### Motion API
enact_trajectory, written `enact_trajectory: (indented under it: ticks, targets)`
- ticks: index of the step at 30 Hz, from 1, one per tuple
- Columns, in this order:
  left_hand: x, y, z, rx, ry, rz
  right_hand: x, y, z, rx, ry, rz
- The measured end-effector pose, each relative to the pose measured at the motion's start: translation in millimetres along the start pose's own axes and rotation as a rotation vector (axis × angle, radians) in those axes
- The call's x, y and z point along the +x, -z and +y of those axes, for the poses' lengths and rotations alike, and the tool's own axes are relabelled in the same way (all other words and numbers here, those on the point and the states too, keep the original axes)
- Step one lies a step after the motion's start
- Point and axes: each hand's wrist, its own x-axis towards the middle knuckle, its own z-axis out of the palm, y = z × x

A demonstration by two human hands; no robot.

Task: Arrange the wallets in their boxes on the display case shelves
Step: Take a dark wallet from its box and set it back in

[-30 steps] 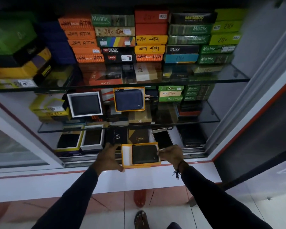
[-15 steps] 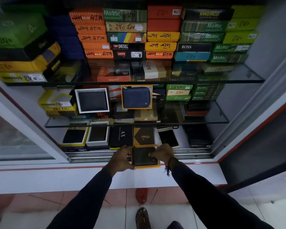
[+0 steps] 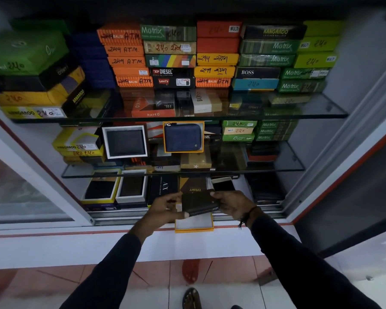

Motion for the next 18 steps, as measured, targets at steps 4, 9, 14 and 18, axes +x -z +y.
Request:
enact_trajectory:
  ticks: [4, 9, 14, 18]
  targets:
    - [-2.2, -4.6, 6.4, -0.137, -0.054, -0.04, -6.4, 8.6, 2.2, 0.101, -0.01, -0.012]
    - [0.0, -8.8, 8.1, -0.234, 0.007, -0.009, -9.2, 11.6, 10.2, 0.137, -0.018, -0.063]
    - [3.2, -20.5, 5.5, -0.706, 0.15, 0.03, -4.9, 5.9, 28.7, 0.265, -0.027, -0.152]
    - [4.0, -32.1, 8.3, -0.839, 0.154, -0.039, -6.0, -17.0, 33.7, 0.186, -0.015, -0.294]
